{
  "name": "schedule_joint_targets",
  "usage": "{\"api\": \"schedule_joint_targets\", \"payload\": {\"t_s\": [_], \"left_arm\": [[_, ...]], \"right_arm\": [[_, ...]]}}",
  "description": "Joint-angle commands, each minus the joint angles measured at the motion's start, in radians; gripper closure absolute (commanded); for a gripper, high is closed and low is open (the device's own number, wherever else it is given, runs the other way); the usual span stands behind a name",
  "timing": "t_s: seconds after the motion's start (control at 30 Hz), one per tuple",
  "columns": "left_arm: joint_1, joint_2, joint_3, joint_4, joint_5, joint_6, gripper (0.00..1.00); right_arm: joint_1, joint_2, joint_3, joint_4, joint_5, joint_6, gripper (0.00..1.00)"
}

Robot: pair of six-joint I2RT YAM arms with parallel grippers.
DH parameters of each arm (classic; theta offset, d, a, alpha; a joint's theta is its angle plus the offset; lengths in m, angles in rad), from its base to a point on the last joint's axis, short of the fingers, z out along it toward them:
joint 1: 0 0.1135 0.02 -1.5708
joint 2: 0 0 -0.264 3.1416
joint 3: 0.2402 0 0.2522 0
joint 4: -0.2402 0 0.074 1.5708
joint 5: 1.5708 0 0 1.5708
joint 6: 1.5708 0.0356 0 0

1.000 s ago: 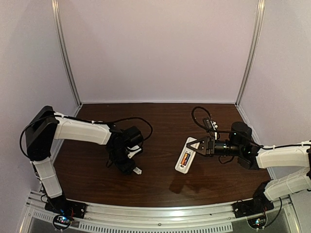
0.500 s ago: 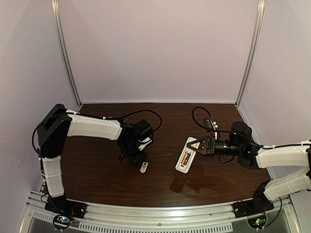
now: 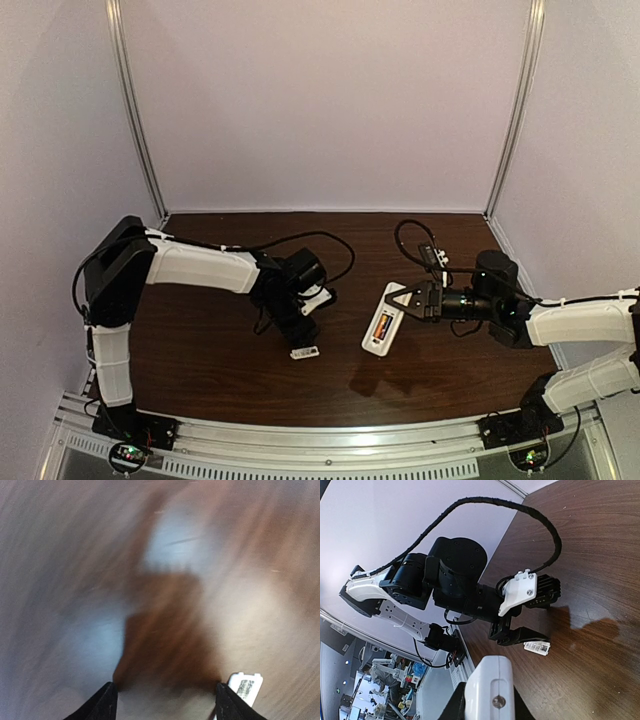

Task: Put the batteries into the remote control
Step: Move the battery cover to the center of the board, then pick up the battery cover from the center of the board.

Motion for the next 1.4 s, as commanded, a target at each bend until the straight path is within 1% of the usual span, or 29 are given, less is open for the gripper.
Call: {"api": "schedule_joint_targets", "payload": {"t_s": [0.0,0.1,0.2,0.27,0.33,0.43,0.6,0.83,1.03,1.2,1.37], "left_arm": [[-0.023,0.021,0.021,0.023,0.078,0.031,0.31],[-0.022,-0.031,0.013,0.038,0.043,0.006,0.31],[-0.02,-0.127,-0.036,0.079,0.044,0.005,0.31],[-0.021,-0.19,-0.079,0.093,0.072,0.021,0.31],[-0.02,-0.215,-0.105,0.067,0.1,0.053,0.33],[-0.022,-0.227,-0.145,0.027,0.104,0.101,0.36],[-0.027,-0.247,-0.195,0.012,0.113,0.193,0.39],[-0.042,-0.218,-0.198,0.041,0.09,0.287,0.41],[-0.062,-0.151,-0.177,0.059,0.144,0.347,0.43],[-0.067,-0.106,-0.168,0.075,0.134,0.367,0.47],[-0.067,-0.079,-0.166,0.076,0.135,0.375,0.55]], "right_arm": [[-0.007,-0.018,0.009,0.006,-0.004,-0.007,1.0],[-0.007,-0.022,0.011,0.0,-0.003,-0.005,1.0],[-0.007,-0.029,0.008,-0.011,0.005,-0.003,1.0],[-0.008,-0.038,0.005,-0.022,0.014,-0.004,1.0],[-0.01,-0.047,0.003,-0.04,0.026,-0.007,1.0],[-0.017,-0.056,-0.002,-0.057,0.046,-0.005,1.0],[-0.03,-0.056,-0.015,-0.062,0.061,0.011,1.0],[-0.059,-0.051,-0.04,-0.041,0.069,0.04,1.0],[-0.08,-0.05,-0.059,-0.024,0.063,0.059,1.0],[-0.089,-0.049,-0.062,-0.021,0.053,0.06,1.0],[-0.092,-0.043,-0.073,-0.013,0.052,0.058,1.0]]}}
